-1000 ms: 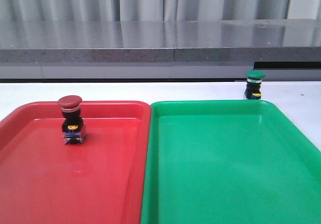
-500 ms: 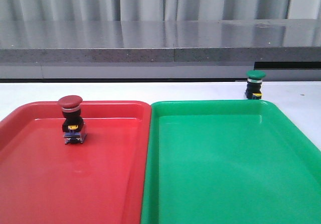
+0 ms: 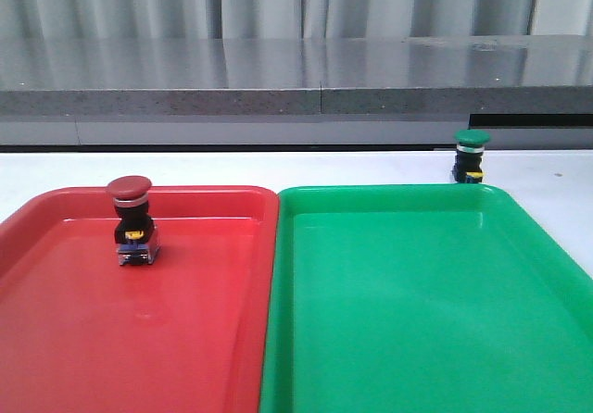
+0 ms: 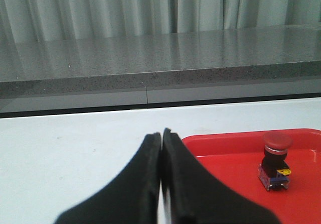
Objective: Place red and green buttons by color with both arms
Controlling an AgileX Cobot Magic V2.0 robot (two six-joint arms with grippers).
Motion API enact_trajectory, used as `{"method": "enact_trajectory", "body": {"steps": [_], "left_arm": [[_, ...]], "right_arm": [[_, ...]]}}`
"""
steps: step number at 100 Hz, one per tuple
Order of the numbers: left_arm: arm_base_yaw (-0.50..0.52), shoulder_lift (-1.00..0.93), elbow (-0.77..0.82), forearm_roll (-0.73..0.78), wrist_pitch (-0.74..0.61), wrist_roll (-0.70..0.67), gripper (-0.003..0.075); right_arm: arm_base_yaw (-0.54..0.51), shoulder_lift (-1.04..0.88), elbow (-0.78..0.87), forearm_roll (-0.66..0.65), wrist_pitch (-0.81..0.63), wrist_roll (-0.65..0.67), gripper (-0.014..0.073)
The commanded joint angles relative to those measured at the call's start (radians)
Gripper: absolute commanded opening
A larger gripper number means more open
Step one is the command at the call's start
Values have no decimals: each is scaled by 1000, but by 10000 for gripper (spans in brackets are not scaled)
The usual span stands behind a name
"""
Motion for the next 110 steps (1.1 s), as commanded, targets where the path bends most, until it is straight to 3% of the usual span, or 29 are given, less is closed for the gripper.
{"method": "enact_trajectory", "body": {"steps": [1, 26, 42, 110], "left_arm": [[2, -31, 26, -7, -84, -3, -19], [2, -31, 26, -7, -84, -3, -19], [2, -31, 26, -7, -84, -3, -19], [2, -31, 26, -7, -84, -3, -19]], "right_arm": [[-7, -3, -37, 13, -106, -7, 659], [-4, 67, -115, 78, -69, -7, 654], [-2, 215, -249, 78, 3, -7, 654], [69, 810, -690, 70, 14, -21, 654]]}}
